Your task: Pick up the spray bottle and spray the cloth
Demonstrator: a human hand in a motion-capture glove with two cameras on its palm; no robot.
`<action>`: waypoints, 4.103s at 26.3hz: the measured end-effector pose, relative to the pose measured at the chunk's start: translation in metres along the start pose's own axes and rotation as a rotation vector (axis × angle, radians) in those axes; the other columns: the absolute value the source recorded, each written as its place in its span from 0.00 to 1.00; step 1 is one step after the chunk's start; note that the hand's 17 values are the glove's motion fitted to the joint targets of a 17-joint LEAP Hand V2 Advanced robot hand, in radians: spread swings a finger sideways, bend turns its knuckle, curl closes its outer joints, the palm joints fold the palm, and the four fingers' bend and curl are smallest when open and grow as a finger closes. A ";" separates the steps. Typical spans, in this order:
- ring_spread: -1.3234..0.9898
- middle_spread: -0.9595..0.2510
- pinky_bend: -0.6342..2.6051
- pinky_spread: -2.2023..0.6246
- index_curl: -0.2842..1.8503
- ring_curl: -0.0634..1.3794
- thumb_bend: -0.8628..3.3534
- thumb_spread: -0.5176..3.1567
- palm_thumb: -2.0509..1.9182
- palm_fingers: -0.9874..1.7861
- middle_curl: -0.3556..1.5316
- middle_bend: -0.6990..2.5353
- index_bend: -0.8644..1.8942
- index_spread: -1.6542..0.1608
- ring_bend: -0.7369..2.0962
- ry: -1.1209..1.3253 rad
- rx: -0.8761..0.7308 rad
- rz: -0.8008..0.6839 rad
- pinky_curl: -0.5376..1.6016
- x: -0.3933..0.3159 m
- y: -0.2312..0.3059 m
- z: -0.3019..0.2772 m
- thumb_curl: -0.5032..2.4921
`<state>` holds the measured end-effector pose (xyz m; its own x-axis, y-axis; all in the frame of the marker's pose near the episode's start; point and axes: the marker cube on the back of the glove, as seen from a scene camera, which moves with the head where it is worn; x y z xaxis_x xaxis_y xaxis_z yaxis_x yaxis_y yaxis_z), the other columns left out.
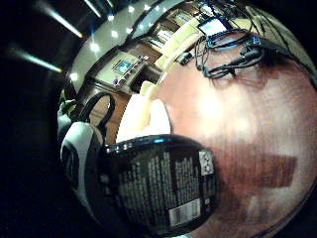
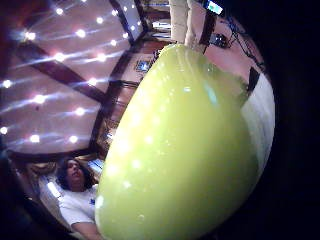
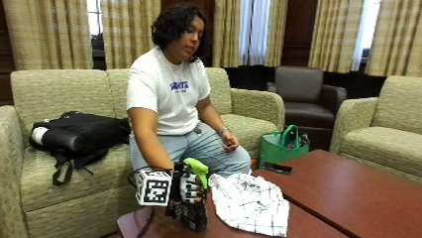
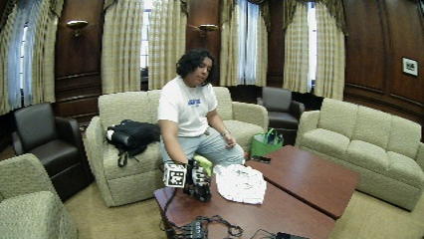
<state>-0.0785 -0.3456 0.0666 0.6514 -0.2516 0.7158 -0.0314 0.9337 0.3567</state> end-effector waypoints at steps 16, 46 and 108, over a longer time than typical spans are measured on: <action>0.49 0.66 0.34 0.68 0.40 0.39 0.20 0.21 0.75 0.85 0.49 0.44 0.50 0.78 0.52 0.025 -0.177 -0.029 0.45 -0.145 -0.013 -0.031 0.42; 0.49 0.66 0.34 0.68 0.41 0.39 0.20 0.21 0.75 0.85 0.49 0.44 0.48 0.77 0.52 0.751 -1.094 0.608 0.45 -0.225 -0.039 0.047 0.44; 0.49 0.65 0.33 0.68 0.42 0.39 0.20 0.22 0.75 0.85 0.48 0.43 0.46 0.76 0.51 0.750 -1.181 0.465 0.45 -0.168 0.011 0.192 0.46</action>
<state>-0.3340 -0.3417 0.0652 0.9992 -0.0339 0.0233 0.0397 0.6462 -0.7621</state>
